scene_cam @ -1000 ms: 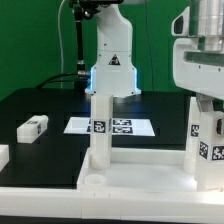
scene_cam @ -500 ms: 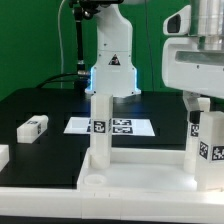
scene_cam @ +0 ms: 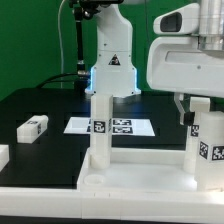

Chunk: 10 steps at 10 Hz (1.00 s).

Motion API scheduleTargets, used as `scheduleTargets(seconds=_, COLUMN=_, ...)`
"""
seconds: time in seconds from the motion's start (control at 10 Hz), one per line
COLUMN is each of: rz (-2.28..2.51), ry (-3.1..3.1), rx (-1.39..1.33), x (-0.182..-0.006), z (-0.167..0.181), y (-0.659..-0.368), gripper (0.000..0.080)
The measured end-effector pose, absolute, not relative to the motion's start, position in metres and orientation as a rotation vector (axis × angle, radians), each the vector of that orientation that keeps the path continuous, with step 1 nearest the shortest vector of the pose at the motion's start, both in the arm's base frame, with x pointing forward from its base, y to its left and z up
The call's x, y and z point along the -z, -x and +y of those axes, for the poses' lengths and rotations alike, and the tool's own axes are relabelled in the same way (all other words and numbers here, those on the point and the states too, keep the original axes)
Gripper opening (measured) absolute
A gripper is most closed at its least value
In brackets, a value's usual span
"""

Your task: Assemble desk

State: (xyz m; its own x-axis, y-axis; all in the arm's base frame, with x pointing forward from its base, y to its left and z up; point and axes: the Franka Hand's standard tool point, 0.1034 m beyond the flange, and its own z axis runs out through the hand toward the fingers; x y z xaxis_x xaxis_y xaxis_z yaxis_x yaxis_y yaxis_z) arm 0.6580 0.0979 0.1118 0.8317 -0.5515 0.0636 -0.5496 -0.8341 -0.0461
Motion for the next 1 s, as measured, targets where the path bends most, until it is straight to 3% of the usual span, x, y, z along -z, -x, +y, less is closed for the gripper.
scheduleTargets(seconds=1.0, rz=-0.112, ry=3.160, rx=0.128, x=-0.1115, z=0.0973, y=-0.6582, gripper=0.0649)
